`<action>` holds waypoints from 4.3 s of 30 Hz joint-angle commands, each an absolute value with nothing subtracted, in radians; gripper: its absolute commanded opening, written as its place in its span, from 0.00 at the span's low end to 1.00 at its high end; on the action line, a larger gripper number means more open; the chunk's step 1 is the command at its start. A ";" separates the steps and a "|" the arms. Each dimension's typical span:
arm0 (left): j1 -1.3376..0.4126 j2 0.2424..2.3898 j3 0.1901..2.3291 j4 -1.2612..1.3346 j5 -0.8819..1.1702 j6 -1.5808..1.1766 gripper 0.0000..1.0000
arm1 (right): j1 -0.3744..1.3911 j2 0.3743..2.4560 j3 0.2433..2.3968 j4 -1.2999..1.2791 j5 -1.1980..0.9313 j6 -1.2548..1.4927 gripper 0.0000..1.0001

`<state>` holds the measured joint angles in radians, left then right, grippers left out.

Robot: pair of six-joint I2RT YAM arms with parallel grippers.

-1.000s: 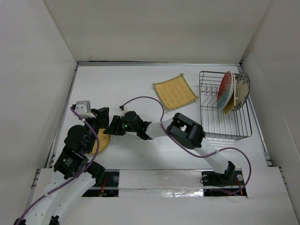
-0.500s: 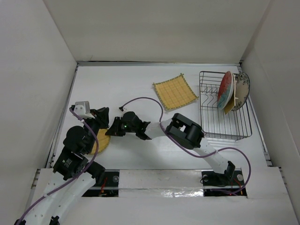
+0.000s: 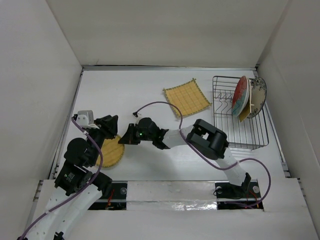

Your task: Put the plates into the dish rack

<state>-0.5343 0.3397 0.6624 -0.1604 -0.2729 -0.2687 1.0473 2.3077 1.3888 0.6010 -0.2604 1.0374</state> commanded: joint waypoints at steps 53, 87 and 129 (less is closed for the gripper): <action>-0.528 0.156 0.658 -0.104 -0.107 -0.268 0.36 | 0.330 1.562 1.532 -0.500 0.985 -0.138 0.00; -0.528 0.258 0.657 -0.101 -0.130 -0.270 0.36 | 0.219 1.576 1.206 -0.255 0.749 0.158 0.59; -0.528 0.479 0.721 -0.084 -0.147 -0.273 0.35 | 0.196 1.437 1.180 -0.123 0.904 0.207 0.39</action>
